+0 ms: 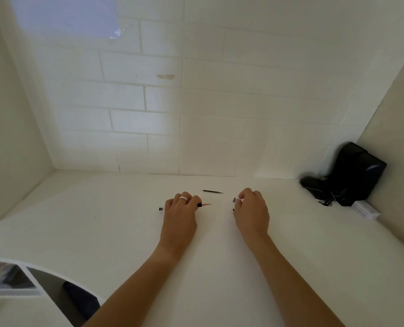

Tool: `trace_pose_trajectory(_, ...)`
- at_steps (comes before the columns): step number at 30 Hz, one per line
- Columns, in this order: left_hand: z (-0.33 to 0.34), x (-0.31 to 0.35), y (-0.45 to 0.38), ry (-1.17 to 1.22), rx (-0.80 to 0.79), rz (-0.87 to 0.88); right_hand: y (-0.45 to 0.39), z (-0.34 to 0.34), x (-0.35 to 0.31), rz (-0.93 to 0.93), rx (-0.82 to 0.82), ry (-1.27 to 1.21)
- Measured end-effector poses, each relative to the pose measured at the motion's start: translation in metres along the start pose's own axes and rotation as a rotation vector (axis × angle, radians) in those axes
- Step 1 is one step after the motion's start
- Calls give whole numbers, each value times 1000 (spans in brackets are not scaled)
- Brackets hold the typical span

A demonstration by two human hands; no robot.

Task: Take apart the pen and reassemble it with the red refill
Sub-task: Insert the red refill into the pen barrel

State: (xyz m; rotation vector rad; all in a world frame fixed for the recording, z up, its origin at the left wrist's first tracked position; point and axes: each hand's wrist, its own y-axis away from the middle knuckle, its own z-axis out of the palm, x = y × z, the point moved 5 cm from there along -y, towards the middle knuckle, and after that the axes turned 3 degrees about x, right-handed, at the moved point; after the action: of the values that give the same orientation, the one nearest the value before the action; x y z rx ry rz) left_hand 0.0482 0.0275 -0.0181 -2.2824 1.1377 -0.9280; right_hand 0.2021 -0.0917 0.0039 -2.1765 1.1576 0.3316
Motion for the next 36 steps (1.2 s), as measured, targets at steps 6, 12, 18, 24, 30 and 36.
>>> trace_pose_trajectory(6,1,-1,1,3,-6,-2,-18,20,-2,23,-132,49)
trace_pose_trajectory(12,2,-2,0,-2,-3,-11,-19,24,-12,-44,-132,-78)
trace_pose_trajectory(18,1,-2,0,-23,-10,-22,12,17,-30,-224,-157,-322)
trace_pose_trajectory(24,1,-3,1,-22,-15,-28,31,16,-30,-238,-97,-440)
trace_pose_trajectory(30,1,-2,0,-19,-21,-17,32,14,-30,-231,-99,-480)
trace_pose_trajectory(36,1,-1,1,-22,-20,-5,32,18,-31,-235,-147,-503)
